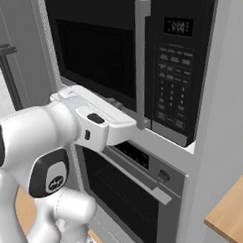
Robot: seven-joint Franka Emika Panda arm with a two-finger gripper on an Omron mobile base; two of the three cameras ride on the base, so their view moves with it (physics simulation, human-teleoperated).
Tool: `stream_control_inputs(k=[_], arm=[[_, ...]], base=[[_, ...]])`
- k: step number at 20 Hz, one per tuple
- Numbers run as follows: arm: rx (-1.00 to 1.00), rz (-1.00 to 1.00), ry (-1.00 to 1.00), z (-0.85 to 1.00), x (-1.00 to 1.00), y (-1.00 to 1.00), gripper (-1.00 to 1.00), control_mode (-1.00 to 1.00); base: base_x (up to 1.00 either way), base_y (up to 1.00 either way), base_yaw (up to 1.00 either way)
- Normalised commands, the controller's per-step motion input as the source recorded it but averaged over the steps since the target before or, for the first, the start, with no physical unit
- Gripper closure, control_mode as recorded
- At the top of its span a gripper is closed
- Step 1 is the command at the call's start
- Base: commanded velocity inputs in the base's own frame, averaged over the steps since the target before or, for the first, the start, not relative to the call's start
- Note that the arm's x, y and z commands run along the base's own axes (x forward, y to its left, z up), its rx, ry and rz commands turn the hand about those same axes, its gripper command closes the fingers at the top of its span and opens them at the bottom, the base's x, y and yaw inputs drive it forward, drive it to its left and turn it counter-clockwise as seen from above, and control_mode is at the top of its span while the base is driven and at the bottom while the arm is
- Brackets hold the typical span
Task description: Pick the broccoli from the sink and place it in the bowl. Then pick the bowl and place it in the microwave. Then close the microwave door and press the start button.
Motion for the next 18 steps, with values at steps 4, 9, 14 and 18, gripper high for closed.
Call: stream_control_inputs(k=[4,9,14,18], arm=[[0.00,0.00,-0.01,-0.18,0.03,0.00,1.00,-1.00],[0.00,0.00,-0.01,-0.02,0.00,-0.23,1.00,-1.00],[0.00,0.00,0.00,0.00,0.00,-0.37,1.00,-1.00],[0.00,0.00,0.00,-0.08,0.00,-0.10,1.00,-1.00]], base=[[0.00,0.00,0.00],[0.00,0.00,0.00],[0.00,0.00,0.00],[0.00,0.00,0.00]])
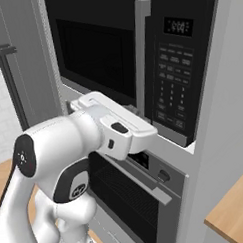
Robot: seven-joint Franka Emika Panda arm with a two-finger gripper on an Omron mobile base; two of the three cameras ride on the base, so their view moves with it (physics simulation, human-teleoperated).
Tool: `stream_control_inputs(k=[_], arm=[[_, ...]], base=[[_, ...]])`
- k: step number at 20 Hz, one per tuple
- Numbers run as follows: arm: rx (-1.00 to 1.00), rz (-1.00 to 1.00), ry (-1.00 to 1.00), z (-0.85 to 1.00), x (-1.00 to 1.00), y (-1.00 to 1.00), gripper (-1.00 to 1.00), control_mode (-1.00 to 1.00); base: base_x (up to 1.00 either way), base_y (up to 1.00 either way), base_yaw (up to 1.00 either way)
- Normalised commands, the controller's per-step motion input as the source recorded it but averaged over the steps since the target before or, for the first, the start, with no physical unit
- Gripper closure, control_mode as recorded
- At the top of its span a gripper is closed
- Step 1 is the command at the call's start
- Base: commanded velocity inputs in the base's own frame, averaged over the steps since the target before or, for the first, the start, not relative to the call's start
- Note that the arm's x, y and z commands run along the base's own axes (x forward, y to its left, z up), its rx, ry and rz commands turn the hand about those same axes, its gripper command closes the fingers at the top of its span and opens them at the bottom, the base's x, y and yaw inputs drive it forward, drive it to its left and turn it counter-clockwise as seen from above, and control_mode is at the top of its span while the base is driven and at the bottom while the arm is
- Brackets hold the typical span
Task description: Pick the broccoli from the sink and place it in the bowl. Then pick the bowl and place it in the microwave. Then close the microwave door and press the start button.
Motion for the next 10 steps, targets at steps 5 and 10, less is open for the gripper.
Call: stream_control_inputs(k=[5,10], arm=[[0.00,0.00,0.00,-0.23,-0.01,-0.01,1.00,-1.00],[0.00,0.00,0.00,-0.30,0.01,-0.05,1.00,-1.00]], base=[[0.00,0.00,0.00],[0.00,0.00,0.00]])
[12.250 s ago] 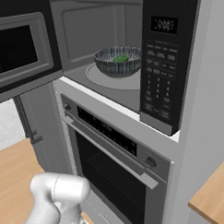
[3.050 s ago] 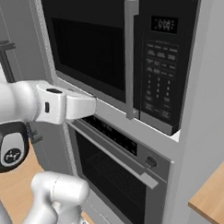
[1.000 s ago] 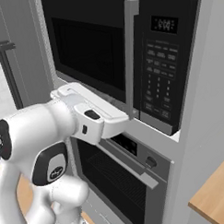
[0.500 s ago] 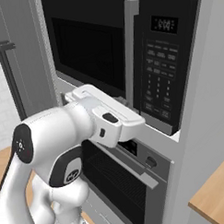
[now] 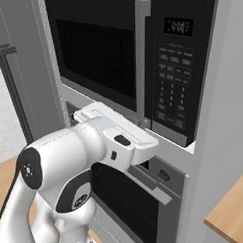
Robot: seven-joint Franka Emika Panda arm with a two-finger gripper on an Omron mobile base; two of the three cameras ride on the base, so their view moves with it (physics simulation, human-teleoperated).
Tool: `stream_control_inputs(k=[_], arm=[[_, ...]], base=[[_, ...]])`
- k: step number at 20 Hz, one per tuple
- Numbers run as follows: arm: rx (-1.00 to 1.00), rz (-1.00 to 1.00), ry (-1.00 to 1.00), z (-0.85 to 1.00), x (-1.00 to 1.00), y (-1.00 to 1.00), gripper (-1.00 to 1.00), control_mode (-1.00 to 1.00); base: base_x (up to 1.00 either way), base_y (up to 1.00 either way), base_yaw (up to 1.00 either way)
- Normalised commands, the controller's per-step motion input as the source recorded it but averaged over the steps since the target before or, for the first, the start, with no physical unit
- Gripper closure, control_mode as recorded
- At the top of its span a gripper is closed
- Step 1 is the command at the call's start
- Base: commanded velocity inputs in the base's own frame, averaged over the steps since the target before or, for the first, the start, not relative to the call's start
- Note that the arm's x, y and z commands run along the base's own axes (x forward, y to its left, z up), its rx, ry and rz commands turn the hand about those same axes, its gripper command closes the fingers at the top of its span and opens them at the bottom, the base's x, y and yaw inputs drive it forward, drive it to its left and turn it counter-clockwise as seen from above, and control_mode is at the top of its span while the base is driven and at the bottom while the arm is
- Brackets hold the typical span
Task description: Pick the broccoli from the sink and place it in the bowl. Then pick the bowl and place it in the microwave. Then close the microwave door and press the start button.
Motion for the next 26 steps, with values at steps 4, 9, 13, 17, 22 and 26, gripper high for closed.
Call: stream_control_inputs(k=[4,9,13,17,22,26], arm=[[0.00,0.00,0.00,-0.20,0.04,0.00,1.00,-1.00],[0.00,0.00,0.00,-0.18,0.05,0.00,1.00,-1.00],[0.00,0.00,0.00,-0.02,0.13,-0.04,1.00,-1.00],[0.00,0.00,0.00,0.00,0.18,-0.07,1.00,-1.00],[0.00,0.00,0.00,0.00,0.13,-0.13,1.00,-1.00],[0.00,0.00,0.00,0.00,0.16,-0.13,1.00,-1.00]], base=[[0.00,0.00,0.00],[0.00,0.00,0.00],[0.00,0.00,0.00],[0.00,0.00,0.00],[0.00,0.00,0.00],[0.00,0.00,0.00]])
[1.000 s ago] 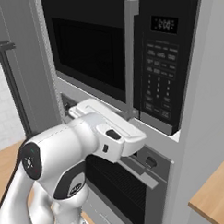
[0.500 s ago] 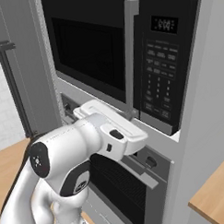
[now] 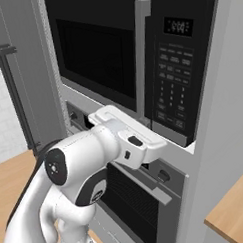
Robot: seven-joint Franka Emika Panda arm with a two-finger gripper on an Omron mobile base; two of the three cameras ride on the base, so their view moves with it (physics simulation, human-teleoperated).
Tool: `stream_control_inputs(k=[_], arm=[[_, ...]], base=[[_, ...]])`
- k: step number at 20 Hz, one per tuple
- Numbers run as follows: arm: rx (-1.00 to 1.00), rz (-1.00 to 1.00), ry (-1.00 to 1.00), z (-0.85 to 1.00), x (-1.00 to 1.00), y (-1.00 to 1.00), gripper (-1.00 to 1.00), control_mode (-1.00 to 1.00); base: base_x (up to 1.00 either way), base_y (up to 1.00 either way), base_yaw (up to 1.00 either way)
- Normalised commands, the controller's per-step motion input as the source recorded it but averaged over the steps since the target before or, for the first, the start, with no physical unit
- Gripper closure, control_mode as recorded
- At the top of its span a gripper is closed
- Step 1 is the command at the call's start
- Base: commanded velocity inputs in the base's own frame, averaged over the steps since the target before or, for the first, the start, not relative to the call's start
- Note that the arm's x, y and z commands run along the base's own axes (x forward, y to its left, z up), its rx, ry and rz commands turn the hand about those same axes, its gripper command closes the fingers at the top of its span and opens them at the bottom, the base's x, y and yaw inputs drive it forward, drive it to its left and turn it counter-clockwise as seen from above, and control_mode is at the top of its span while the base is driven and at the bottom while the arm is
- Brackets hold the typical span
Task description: Pick the broccoli from the sink and place it in the bowl. Then pick the bowl and place it in the microwave. Then close the microwave door and press the start button.
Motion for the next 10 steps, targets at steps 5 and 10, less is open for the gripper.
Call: stream_control_inputs(k=[5,10], arm=[[0.00,0.00,0.00,-0.06,0.17,-0.03,1.00,-1.00],[0.01,0.00,0.00,-0.05,0.10,-0.21,1.00,-1.00]], base=[[0.00,0.00,0.00],[0.00,0.00,0.00]])
